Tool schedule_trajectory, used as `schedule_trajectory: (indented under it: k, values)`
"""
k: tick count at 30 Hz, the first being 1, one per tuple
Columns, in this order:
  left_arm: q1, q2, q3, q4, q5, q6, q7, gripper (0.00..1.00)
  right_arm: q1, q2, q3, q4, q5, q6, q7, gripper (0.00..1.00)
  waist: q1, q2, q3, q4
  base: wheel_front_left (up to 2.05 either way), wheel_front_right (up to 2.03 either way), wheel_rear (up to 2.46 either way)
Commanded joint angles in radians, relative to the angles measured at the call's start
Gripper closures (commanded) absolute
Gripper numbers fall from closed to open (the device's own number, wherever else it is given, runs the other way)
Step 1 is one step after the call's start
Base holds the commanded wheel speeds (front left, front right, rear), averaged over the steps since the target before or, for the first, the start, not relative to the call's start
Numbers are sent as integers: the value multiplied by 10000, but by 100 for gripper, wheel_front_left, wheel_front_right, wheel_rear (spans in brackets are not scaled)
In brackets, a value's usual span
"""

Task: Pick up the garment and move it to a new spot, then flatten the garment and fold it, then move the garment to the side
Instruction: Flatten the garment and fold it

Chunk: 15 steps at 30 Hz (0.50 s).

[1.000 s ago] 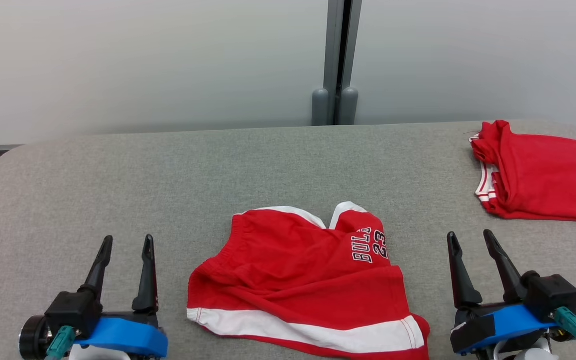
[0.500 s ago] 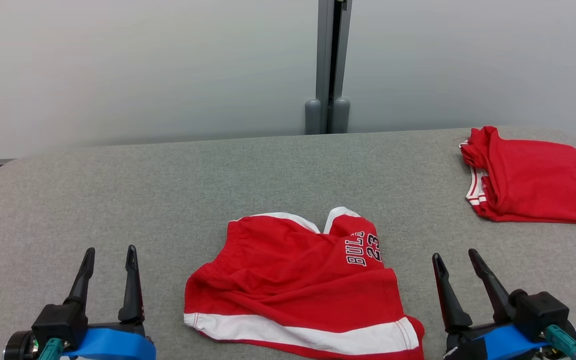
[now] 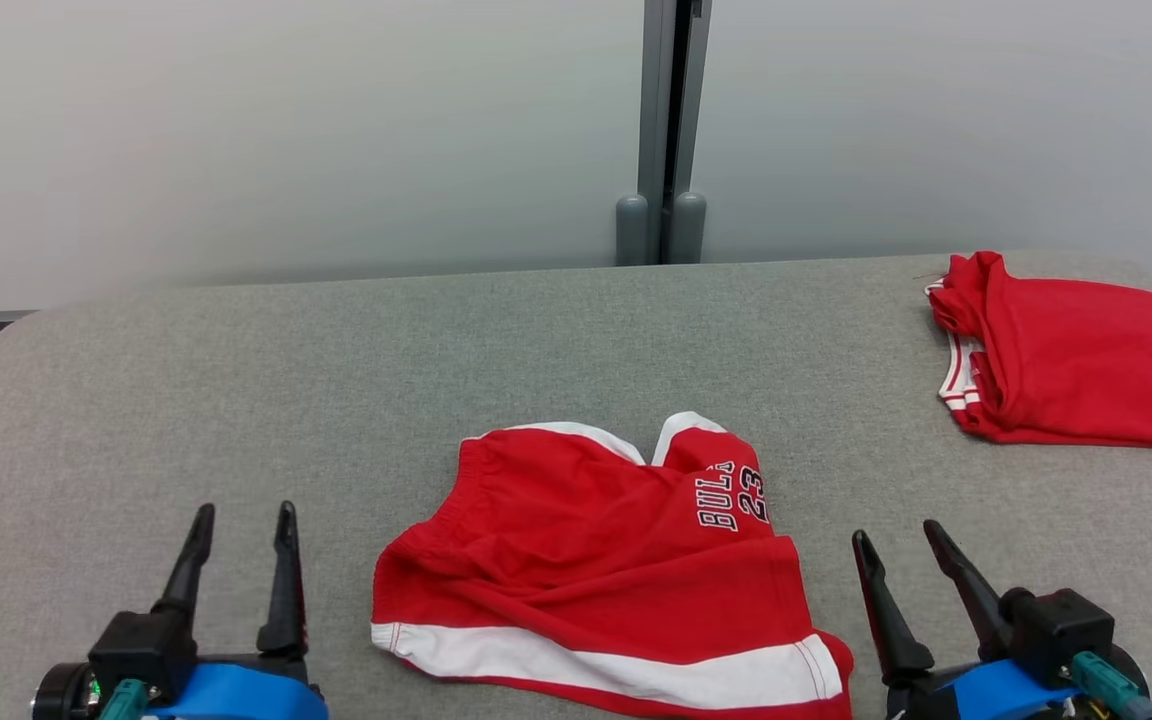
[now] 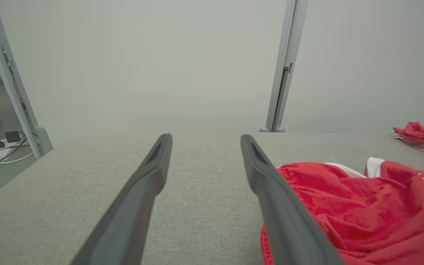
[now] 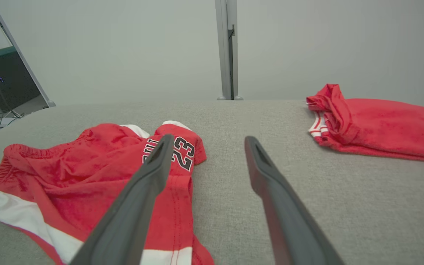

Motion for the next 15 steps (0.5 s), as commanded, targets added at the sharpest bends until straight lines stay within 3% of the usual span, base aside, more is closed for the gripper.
schedule_trajectory:
  k: [1,15]
  values:
    - [72,-22,-166,85,-43,-159,-41,0,213,-13,20,121,-94,2,127,0,0,-1,17,-2,0,0,0]
    - [-61,286,-1571,1418,-490,-711,106,0,592,-88,1019,1621,391,2,531,0,0,-1,367,-62,0,0,0]
